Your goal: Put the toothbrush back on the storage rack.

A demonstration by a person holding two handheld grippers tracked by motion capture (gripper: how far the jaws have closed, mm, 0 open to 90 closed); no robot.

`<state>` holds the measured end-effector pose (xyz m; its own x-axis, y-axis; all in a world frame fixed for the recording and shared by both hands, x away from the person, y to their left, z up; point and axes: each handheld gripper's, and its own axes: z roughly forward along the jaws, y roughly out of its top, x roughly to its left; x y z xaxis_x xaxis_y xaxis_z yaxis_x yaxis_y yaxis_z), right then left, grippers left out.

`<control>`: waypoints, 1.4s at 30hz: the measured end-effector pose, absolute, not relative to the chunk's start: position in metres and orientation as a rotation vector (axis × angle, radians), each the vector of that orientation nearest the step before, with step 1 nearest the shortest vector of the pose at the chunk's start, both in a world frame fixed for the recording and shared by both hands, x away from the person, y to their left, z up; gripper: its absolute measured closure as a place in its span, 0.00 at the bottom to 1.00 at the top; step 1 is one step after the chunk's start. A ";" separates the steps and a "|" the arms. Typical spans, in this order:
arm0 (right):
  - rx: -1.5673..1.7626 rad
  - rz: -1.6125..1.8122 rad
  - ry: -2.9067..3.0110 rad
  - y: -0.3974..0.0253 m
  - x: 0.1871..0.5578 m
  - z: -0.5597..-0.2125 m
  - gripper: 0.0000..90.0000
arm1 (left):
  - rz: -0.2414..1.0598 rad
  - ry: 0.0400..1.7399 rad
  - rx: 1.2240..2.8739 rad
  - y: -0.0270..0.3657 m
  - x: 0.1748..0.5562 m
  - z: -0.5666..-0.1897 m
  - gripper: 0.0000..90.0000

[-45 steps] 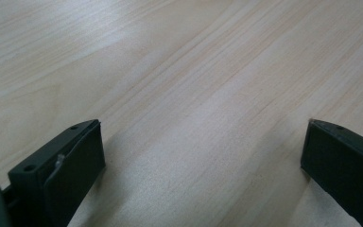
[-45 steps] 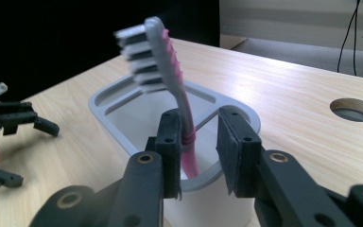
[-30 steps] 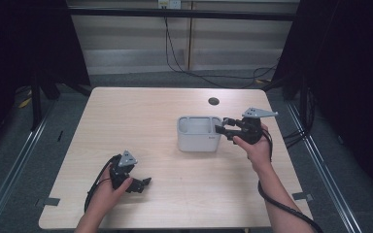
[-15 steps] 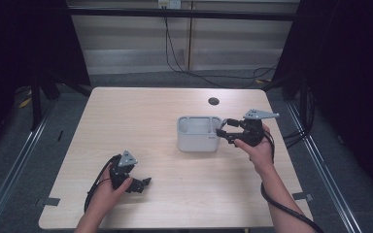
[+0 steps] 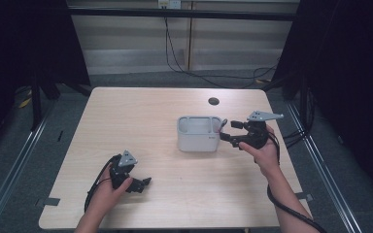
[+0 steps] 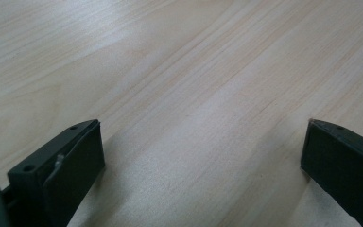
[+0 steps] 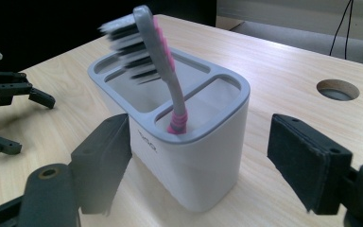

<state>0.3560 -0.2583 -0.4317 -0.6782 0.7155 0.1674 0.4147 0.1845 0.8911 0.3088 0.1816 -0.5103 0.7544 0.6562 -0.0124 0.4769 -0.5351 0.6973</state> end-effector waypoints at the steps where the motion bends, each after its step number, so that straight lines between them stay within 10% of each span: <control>1: 1.078 1.493 2.180 -0.260 0.355 -0.432 0.24 | 0.328 0.845 2.241 0.182 0.309 -0.510 0.00; 42: 1.023 1.471 2.296 -0.266 0.334 -0.438 0.23 | 0.327 0.844 2.245 0.182 0.309 -0.510 0.00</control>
